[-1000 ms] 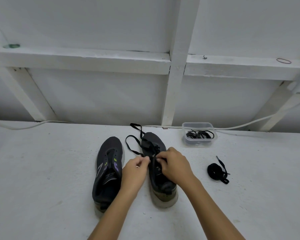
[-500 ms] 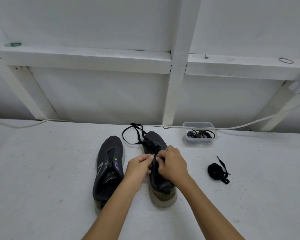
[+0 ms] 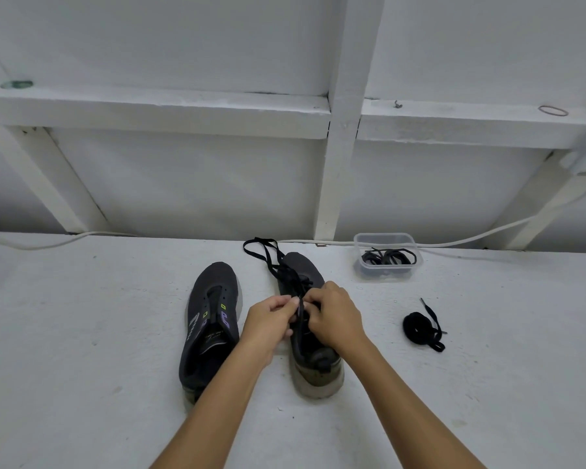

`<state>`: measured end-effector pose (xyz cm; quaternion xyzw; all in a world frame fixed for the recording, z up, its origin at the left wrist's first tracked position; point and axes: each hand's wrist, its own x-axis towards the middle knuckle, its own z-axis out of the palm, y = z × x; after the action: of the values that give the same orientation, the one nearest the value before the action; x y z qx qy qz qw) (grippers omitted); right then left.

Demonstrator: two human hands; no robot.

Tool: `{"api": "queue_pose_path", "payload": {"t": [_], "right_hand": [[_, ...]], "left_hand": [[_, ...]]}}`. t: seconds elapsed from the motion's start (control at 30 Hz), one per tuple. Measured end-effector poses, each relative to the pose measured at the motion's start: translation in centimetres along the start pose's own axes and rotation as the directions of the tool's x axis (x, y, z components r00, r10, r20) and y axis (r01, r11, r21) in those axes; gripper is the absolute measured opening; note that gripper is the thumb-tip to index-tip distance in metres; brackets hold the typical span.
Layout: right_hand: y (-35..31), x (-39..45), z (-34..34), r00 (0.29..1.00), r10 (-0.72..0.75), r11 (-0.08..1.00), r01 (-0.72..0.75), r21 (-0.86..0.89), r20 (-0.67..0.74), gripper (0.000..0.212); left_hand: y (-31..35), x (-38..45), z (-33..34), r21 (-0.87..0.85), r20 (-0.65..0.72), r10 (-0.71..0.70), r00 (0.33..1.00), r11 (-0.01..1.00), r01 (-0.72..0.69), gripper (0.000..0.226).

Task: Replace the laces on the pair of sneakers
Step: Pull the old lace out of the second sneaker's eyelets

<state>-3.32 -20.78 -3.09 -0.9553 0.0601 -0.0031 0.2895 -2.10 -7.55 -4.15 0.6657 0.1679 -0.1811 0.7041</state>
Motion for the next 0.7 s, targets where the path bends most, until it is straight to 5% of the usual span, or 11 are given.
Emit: {"api": "queue_pose_path", "payload": {"t": [0.3,0.7], "right_hand": [[0.2,-0.1,-0.3,0.998,-0.052,0.998,0.051,0.029,0.022,0.018],[0.7,-0.2,0.0,0.998,-0.067,0.997,0.067,0.026,-0.004,0.015]], "left_hand": [[-0.5,0.1,0.0,-0.016,-0.042,0.022,0.999,1.0,-0.023,0.01],[-0.7,-0.3,0.1,0.276,-0.1,0.22,0.97,0.943,-0.186,0.012]]}}
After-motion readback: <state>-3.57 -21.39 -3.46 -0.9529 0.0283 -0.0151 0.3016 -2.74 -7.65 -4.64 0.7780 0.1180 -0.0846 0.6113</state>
